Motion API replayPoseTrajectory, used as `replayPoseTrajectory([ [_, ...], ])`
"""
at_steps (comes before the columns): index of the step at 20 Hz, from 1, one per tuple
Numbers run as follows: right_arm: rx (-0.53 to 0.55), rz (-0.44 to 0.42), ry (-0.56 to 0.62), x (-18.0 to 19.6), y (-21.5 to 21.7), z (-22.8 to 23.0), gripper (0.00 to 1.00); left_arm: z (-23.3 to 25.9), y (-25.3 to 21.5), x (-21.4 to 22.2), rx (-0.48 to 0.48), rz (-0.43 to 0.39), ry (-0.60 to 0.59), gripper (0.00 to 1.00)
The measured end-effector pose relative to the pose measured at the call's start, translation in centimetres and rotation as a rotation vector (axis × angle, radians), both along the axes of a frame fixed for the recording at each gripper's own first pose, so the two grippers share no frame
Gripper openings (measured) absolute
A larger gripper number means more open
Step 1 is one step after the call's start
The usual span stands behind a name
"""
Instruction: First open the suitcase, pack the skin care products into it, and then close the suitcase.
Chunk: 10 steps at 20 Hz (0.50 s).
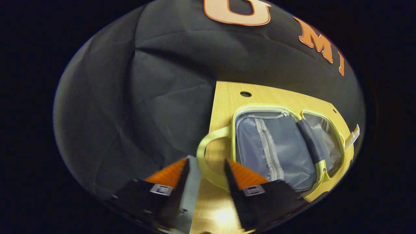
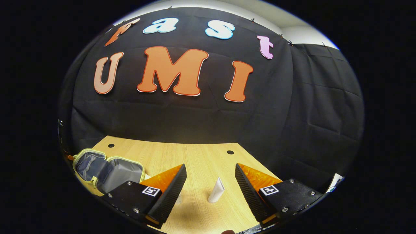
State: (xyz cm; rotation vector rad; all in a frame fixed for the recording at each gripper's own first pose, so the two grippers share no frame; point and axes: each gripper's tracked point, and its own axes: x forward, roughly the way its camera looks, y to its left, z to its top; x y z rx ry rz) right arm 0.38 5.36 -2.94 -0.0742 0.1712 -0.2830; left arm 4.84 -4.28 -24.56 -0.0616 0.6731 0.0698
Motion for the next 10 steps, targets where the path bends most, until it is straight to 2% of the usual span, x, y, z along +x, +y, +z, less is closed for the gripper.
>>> replayPoseTrajectory([
  [1, 0.002, 0.014, -0.002, 0.1, -0.2, 0.1, 0.95, 2.2, -0.5, -0.4, 0.046, 0.012, -0.032, 1.00],
  [3, 0.003, 0.048, -0.006, 0.5, -0.7, 0.3, 0.95, 7.0, -2.8, -0.3, 0.132, 0.043, -0.128, 0.99],
  [5, 0.005, 0.083, -0.011, 1.0, -1.4, 0.7, 0.96, 12.0, -6.3, -1.2, 0.166, 0.060, -0.222, 0.99],
  [8, 0.009, 0.124, -0.019, 1.5, -2.9, 1.1, 0.96, 17.5, -13.0, -2.8, 0.135, 0.072, -0.327, 0.99],
  [10, 0.017, 0.150, -0.024, 2.0, -3.7, 1.2, 0.96, 20.8, -17.9, -3.4, 0.081, 0.069, -0.398, 1.00],
])
